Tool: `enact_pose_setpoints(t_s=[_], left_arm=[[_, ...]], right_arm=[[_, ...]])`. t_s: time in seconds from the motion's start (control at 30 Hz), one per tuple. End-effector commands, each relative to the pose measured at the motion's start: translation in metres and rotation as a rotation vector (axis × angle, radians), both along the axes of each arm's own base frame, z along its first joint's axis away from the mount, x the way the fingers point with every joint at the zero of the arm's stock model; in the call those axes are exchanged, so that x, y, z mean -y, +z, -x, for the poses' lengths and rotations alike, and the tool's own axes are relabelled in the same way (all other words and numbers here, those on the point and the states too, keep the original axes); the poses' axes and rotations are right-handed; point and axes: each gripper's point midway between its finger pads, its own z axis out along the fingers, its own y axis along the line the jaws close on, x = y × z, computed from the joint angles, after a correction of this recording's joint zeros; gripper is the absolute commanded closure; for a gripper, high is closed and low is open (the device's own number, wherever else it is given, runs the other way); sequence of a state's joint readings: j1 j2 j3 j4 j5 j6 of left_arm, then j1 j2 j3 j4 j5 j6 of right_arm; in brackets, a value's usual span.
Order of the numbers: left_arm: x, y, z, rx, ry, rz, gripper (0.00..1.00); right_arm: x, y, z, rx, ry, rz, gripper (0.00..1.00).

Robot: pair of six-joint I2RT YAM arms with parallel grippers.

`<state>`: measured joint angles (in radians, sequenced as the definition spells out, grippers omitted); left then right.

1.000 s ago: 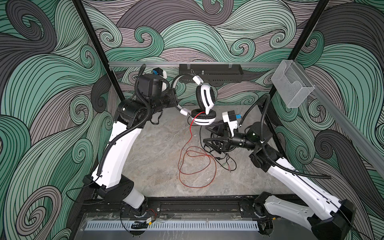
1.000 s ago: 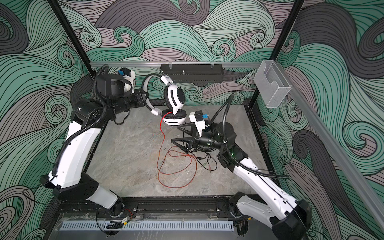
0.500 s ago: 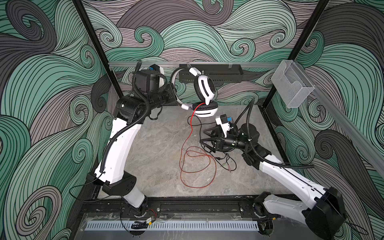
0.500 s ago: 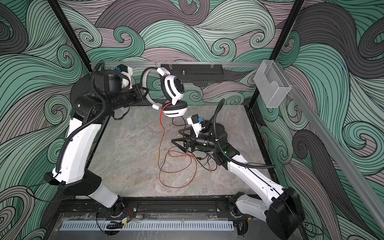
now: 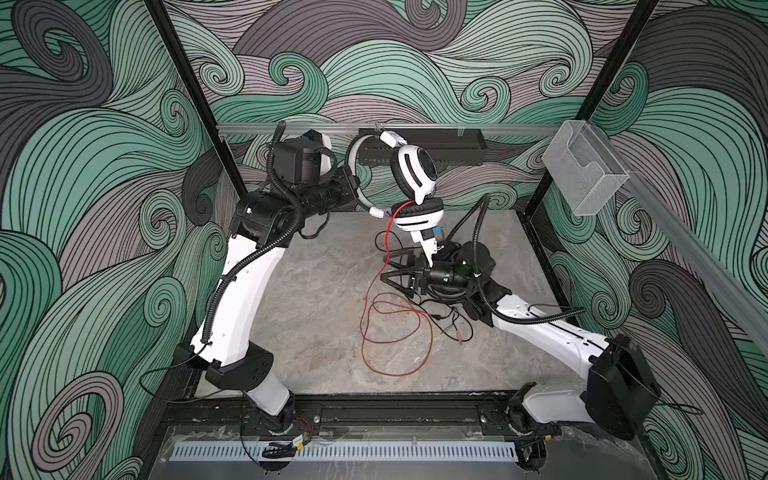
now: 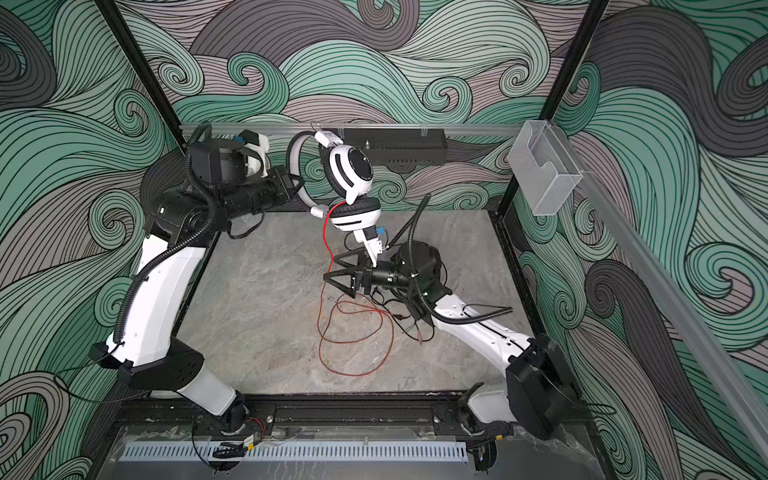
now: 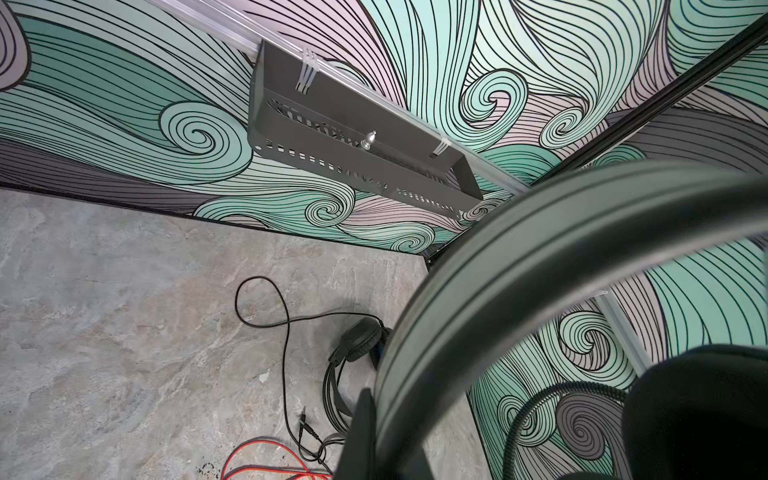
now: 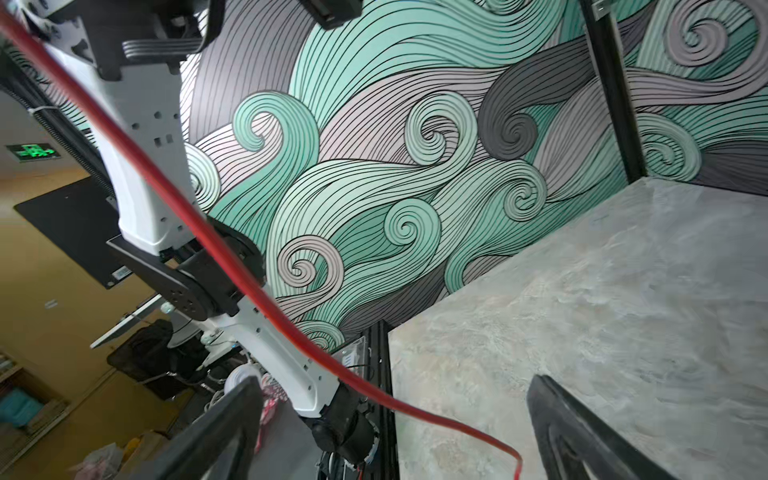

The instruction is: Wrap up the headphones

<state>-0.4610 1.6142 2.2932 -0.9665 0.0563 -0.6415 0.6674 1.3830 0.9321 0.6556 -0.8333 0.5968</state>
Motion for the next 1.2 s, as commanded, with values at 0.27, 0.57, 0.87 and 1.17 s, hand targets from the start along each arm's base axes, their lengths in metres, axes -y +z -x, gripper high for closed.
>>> enact_pose_setpoints(t_s=[0.27,0.57,0.87,1.17], left_arm=[[0.002,0.024,0.003,0.061,-0.010,0.104,1.00],[-0.006,0.021,0.002,0.053,0.006,0.127,1.00],[-0.029,0.015,-0.004,0.044,0.051,0.138,1.00],[-0.092,-0.006,-0.015,0.066,0.203,0.022,1.00]], right_arm=[[-0.026,0.016,0.011,0.022,0.108,-0.057,0.02],[-0.024,0.007,0.009,0.013,0.095,-0.025,0.54],[-0.001,-0.001,0.014,0.007,0.067,0.013,1.00],[0.053,-0.033,0.045,0.046,-0.076,0.244,1.00]])
